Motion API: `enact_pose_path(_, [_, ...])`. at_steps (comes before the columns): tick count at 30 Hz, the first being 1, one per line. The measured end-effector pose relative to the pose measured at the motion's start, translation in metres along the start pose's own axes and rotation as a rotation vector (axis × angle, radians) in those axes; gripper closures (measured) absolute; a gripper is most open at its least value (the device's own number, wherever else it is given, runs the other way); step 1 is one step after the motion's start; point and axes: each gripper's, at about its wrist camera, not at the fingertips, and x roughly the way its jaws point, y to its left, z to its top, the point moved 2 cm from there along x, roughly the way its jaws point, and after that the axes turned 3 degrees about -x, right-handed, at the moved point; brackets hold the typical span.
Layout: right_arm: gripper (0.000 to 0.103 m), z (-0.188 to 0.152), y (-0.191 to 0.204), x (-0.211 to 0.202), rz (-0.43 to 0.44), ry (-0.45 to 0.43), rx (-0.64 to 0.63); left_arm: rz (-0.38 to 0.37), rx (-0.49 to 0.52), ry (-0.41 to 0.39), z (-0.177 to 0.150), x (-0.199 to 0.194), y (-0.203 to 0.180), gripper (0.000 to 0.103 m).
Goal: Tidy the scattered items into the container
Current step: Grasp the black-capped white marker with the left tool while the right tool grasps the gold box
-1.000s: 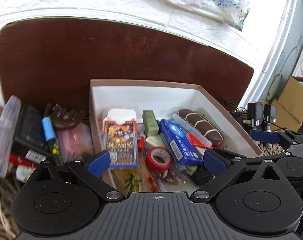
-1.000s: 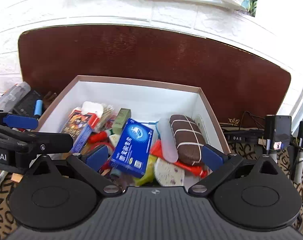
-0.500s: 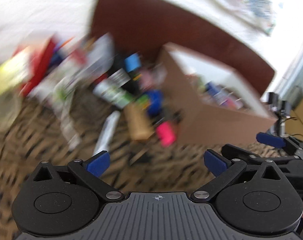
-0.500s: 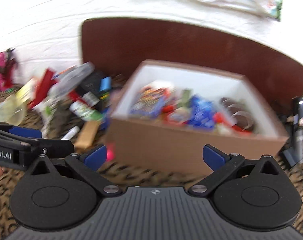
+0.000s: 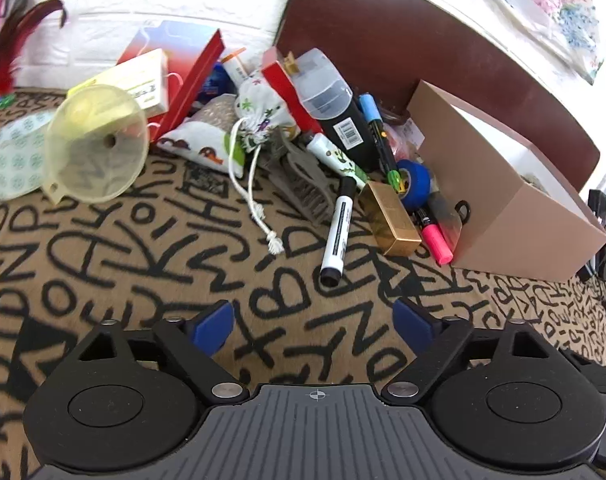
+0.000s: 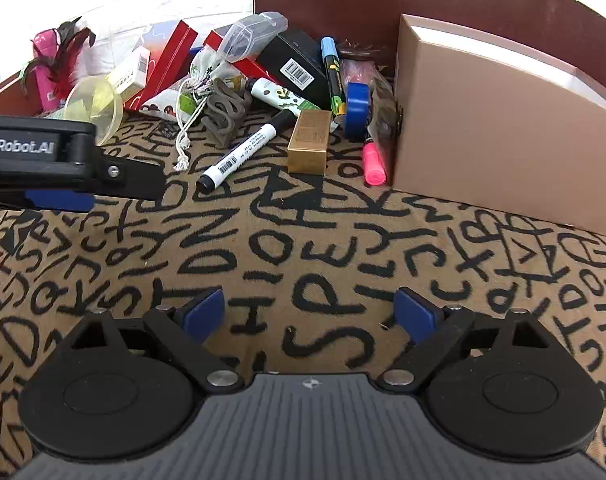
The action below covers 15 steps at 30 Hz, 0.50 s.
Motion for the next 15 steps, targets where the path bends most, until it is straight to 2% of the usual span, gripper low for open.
enact_pose_path(5, [0.021,0.009,-0.001,0.015,0.012,-0.031,-0.007,0.001,0.036,0.026,0.004,0.029,-0.002,0.029])
enact_pose_path(10, [0.033,0.025,-0.006,0.032,0.019,-0.054,0.000,0.013,0.079,0.006,0.011,0.046,-0.006,0.037])
enact_pose_path(15, [0.035,0.043,-0.006,0.052,0.024,-0.066,-0.006,0.026,0.122,-0.017,0.017,0.060,-0.009,0.044])
